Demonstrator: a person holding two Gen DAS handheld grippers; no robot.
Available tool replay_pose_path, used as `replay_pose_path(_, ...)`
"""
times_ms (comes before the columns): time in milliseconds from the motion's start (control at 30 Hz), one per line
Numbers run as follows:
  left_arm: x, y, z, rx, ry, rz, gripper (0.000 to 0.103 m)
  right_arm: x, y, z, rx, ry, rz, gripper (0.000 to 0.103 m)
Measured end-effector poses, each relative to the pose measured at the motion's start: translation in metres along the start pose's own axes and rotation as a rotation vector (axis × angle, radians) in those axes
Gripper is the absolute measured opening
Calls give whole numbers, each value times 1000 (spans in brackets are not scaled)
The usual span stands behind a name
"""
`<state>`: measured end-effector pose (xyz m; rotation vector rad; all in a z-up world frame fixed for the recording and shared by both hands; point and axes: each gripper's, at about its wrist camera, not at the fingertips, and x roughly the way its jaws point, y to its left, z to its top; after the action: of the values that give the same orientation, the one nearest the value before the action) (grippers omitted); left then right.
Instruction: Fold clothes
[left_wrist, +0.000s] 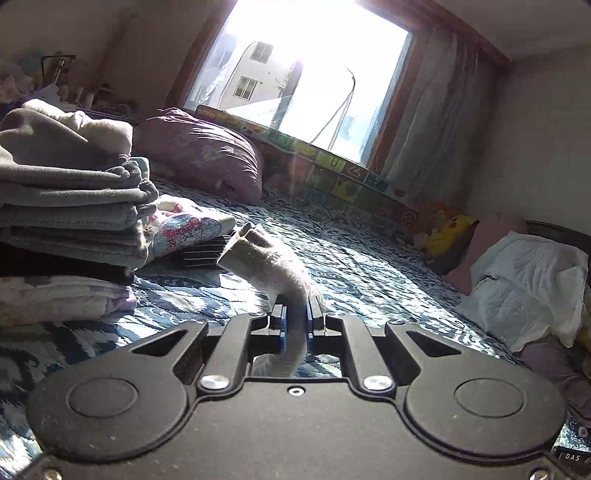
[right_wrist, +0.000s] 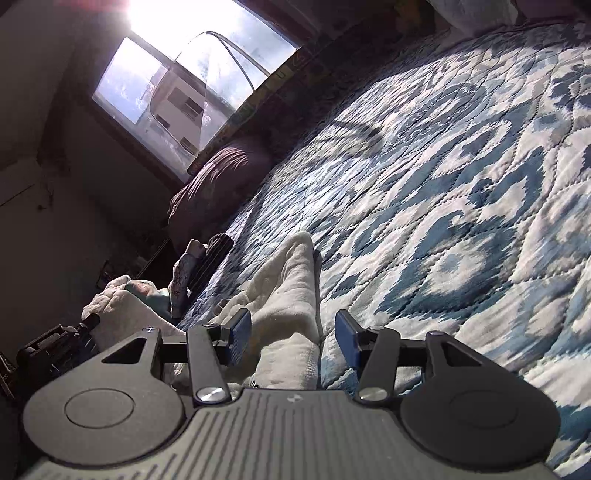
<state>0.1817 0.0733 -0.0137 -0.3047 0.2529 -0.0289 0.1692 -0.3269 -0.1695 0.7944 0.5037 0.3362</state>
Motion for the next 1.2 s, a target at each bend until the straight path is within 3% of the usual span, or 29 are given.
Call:
replay_pose_path(67,10,-27,-5,82,18,14,7,-1,-2,1,15,-2,9,52)
replay_pose_path(233,37,-100,-39,421,67,89,7,-5,-8,2,50,-11,15,52)
replay_pose_path(367,61,-145,-97,801,96,169,7,-6,-9,2,57,-11,20,52)
replay_pose_path(500,77,-157,-131,961,152,165,7,-5,-7,1,36,1,16,52)
replay_pose_path(533,81,-160,-139,997,166,163,9,-5,-6,0,29,3,16,52)
replay_pose_path(567,84,-162,-147,1034,180,161,19,-5,-5,0,22,3,15,52)
replay_pose_path(600,79,-167,-150,1039,184,119,28,-6,-5,1,17,0,14,52)
replay_pose_path(633,73,-168,-149,1024,183,79,45,-7,-5,2,15,-5,14,52)
replay_pose_path(667,61,-171,-146,995,182,33,50,-8,-6,4,16,-11,12,52)
replay_pose_path(800,21,-152,-117,859,185,-55,50,-8,-2,5,-15,-21,7,52)
replay_pose_path(867,12,-129,-97,765,175,-35,45,-6,5,5,-61,-16,8,52)
replay_pose_path(967,14,-73,-56,515,168,60,32,-2,18,3,-142,-9,6,52)
replay_pose_path(1033,20,-43,-41,391,172,84,26,1,26,1,-186,-7,-2,52)
replay_pose_path(1133,37,-30,-41,371,197,17,26,5,39,-1,-269,-12,-22,50)
replay_pose_path(1200,59,-28,-59,425,314,-48,26,7,48,0,-326,8,-36,38)
